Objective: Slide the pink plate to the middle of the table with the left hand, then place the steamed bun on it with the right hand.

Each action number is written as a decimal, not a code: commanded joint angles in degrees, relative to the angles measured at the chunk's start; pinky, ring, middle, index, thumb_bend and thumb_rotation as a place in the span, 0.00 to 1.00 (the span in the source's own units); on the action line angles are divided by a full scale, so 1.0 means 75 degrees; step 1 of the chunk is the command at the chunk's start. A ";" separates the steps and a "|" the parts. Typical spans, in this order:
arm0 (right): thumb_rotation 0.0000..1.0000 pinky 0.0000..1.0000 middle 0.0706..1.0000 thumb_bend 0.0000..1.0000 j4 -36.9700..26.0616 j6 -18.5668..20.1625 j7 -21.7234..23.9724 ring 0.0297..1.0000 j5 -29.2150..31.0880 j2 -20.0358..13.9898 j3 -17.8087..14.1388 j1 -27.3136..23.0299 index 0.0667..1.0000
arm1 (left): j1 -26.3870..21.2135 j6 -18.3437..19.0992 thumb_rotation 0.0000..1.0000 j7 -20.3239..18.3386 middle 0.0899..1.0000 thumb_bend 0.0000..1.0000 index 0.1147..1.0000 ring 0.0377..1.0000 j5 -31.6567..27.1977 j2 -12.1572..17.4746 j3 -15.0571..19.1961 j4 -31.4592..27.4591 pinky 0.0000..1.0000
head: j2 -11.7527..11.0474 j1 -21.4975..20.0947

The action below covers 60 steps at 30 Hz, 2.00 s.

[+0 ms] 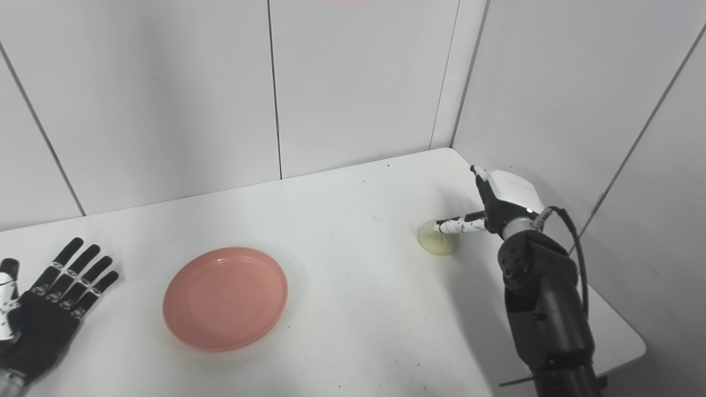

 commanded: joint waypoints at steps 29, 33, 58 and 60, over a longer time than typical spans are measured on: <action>0.42 0.69 0.85 1.00 0.2154 -0.0070 -0.2112 0.81 0.2086 -0.0803 0.1687 -0.0713 0.92 | 0.0905 0.0893 0.89 0.0529 0.88 0.65 0.88 0.86 0.0204 0.0227 -0.0106 0.0052 0.85 | 0.0189 0.0030; 0.37 0.62 0.75 1.00 0.2217 -0.0057 -0.2202 0.71 0.2285 -0.0916 0.1784 -0.0695 0.91 | 0.0914 0.0977 0.87 0.0608 0.88 0.66 0.88 0.86 0.0177 0.0209 -0.0085 -0.0023 0.86 | 0.0213 0.0034; 0.03 0.42 0.45 0.54 0.2026 -0.0080 -0.2019 0.46 0.1603 -0.1316 0.2038 -0.0589 0.48 | 0.1003 0.1190 0.88 0.0678 0.88 0.66 0.88 0.86 0.0155 0.0234 -0.0131 -0.0351 0.85 | 0.0357 0.0053; 0.01 0.39 0.44 0.52 0.2006 -0.0168 -0.2498 0.39 0.1800 -0.1234 0.1941 -0.0554 0.50 | 0.1004 0.1203 0.88 0.0701 0.88 0.66 0.88 0.86 0.0158 0.0232 -0.0133 -0.0370 0.85 | 0.0357 0.0053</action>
